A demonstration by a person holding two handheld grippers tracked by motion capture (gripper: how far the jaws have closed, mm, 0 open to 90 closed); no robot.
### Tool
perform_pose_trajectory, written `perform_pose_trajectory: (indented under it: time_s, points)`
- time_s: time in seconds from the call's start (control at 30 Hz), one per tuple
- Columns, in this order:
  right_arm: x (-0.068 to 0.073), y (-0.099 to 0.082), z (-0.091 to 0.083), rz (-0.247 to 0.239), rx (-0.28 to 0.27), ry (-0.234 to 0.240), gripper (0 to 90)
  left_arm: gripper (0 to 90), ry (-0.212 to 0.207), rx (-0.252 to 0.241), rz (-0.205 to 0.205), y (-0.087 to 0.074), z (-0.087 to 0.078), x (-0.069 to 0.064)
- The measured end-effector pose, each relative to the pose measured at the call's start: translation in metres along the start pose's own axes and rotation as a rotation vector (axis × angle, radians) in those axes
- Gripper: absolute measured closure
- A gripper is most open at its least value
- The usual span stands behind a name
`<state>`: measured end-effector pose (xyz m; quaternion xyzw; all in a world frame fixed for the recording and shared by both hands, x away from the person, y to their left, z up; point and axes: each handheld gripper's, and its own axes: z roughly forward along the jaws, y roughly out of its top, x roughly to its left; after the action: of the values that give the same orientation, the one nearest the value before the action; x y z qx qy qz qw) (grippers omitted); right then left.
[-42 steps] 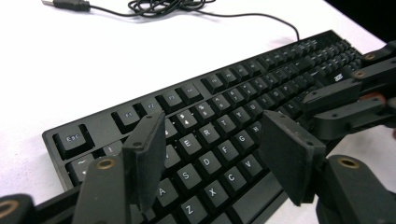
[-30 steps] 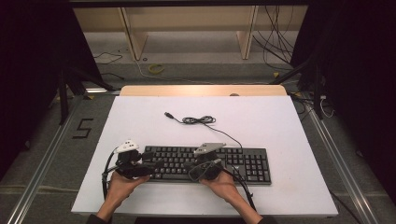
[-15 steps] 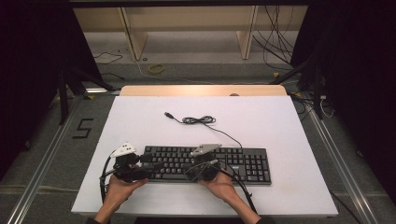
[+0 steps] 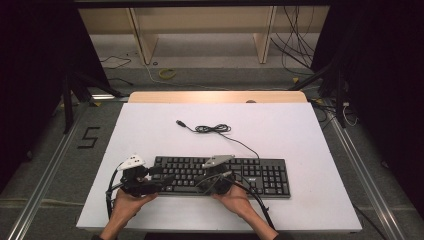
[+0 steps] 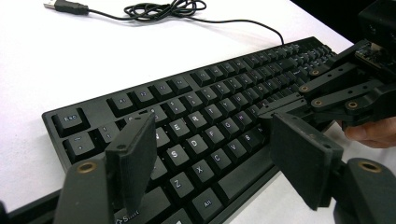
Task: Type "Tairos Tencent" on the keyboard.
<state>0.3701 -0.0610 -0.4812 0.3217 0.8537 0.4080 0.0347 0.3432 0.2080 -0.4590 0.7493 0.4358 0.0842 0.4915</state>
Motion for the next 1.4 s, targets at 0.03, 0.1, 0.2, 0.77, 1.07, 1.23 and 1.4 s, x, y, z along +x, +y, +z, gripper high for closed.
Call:
perform_pose_trajectory:
  time_s: [0.03, 0.1, 0.2, 0.77, 1.07, 1.23, 1.4]
  points:
    - [0.0, 0.0, 0.0, 0.0, 0.0, -0.001, 90.0, 31.6, 0.0, 0.0, 0.0, 0.0, 0.0, 0.0]
    - [0.0, 0.0, 0.001, -0.006, 0.003, -0.005, 90.0, 31.6, 0.0, 0.001, -0.001, 0.0, 0.0, 0.0]
    - [0.0, -0.002, 0.002, -0.008, 0.009, -0.009, 90.0, 31.6, 0.001, 0.001, 0.0, 0.0, 0.0, 0.0]
    - [-0.003, 0.002, -0.008, 0.024, -0.043, 0.011, 86.3, 31.6, 0.009, 0.006, 0.001, -0.001, 0.001, 0.002]
    - [-0.005, 0.004, -0.014, 0.04, -0.066, 0.024, 80.6, 31.6, 0.009, 0.008, 0.003, -0.001, 0.001, 0.002]
    - [-0.006, 0.004, -0.017, 0.037, -0.08, 0.032, 76.0, 31.6, 0.006, 0.011, 0.004, -0.001, 0.001, 0.002]
    - [-0.005, 0.004, -0.02, 0.04, -0.086, 0.042, 67.8, 31.6, 0.006, 0.011, 0.002, -0.001, 0.002, 0.002]
